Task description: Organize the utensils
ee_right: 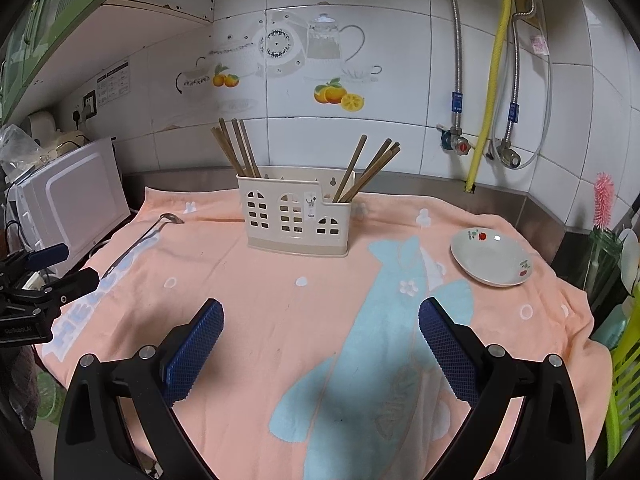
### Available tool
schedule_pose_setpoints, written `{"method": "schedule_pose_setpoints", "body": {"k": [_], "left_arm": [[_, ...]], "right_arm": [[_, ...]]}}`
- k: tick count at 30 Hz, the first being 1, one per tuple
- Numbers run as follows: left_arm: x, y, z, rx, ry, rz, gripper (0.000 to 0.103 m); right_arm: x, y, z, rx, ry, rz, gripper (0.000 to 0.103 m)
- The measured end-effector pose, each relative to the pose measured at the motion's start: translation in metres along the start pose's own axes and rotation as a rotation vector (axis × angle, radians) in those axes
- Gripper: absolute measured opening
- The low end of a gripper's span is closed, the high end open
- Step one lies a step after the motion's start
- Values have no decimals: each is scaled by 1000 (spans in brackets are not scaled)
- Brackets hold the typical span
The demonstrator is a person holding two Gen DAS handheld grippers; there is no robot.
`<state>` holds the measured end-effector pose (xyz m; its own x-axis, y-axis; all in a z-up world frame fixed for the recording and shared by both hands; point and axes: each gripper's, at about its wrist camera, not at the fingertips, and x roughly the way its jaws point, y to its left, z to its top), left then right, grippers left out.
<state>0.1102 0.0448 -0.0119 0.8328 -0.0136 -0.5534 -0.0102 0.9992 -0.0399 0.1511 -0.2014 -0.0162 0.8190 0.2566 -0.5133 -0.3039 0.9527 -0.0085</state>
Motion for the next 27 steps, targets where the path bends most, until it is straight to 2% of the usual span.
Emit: {"method": "schedule_pose_setpoints", "body": {"k": [27], "left_arm": [[2, -11, -6, 7, 17, -13, 98]], "right_arm": [[-3, 1, -6, 16, 8, 18, 95]]}}
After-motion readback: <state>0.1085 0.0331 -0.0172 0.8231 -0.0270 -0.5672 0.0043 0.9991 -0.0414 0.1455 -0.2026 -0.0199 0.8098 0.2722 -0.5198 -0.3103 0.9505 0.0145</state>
